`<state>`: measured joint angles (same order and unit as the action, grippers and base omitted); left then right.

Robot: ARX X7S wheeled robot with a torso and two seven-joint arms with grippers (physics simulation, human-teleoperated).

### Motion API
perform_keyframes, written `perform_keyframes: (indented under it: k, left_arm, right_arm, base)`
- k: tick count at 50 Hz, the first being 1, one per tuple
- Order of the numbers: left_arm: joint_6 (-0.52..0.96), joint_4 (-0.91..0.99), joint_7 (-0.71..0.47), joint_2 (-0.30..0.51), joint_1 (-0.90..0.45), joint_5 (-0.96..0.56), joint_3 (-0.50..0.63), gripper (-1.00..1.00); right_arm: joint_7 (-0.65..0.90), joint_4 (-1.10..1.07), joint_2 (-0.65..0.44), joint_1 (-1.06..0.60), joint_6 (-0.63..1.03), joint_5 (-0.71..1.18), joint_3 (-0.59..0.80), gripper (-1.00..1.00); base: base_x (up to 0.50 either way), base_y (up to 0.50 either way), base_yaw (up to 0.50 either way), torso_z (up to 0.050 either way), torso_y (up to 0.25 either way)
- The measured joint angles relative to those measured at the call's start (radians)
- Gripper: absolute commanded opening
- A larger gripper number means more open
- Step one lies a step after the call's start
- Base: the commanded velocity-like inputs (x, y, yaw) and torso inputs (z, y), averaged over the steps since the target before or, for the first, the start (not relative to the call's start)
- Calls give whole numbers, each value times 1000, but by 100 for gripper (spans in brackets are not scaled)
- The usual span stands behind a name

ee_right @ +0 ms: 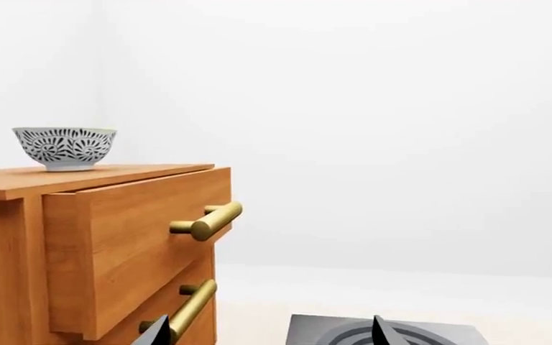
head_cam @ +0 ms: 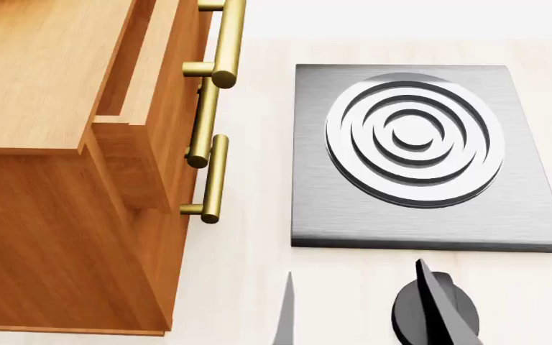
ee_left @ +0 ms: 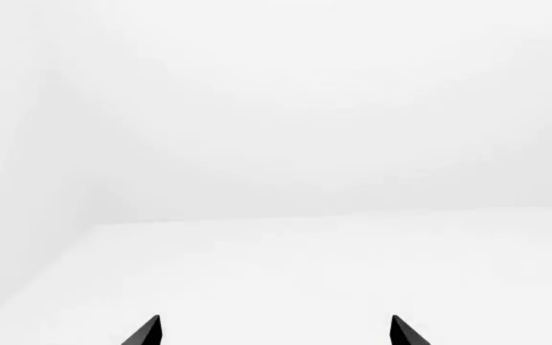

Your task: Pick the akita bowl on the wooden cabinet and place it on the plate.

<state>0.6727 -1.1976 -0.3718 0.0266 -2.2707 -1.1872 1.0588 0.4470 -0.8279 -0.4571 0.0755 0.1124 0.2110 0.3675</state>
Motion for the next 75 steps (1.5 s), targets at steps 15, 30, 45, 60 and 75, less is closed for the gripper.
perform_keyframes:
  k: [15, 30, 45, 60, 75]
  left_arm:
    - [37, -87, -53, 7, -40, -114, 128, 100]
    - [238, -107, -38, 17, -44, 578, -539, 100]
    - [398, -111, -60, 54, -72, 996, -1103, 100]
    - [449, -111, -118, 66, -78, 1069, -1332, 100]
    - [553, -110, -105, 61, -85, 1063, -1267, 100]
  right_arm:
    - [4, 2, -5, 0, -5, 9, -4, 100]
    - [7, 4, -7, -3, -6, 11, 0, 100]
    - [5, 16, -5, -7, -13, 6, 14, 100]
    - [6, 21, -7, -8, -18, 5, 22, 100]
    - [9, 23, -9, -9, -22, 11, 22, 100]
  base:
    - [0, 0, 0, 0, 0]
    - [0, 0, 0, 0, 0]
    - [0, 0, 0, 0, 0]
    - [0, 0, 0, 0, 0]
    - [0, 0, 0, 0, 0]
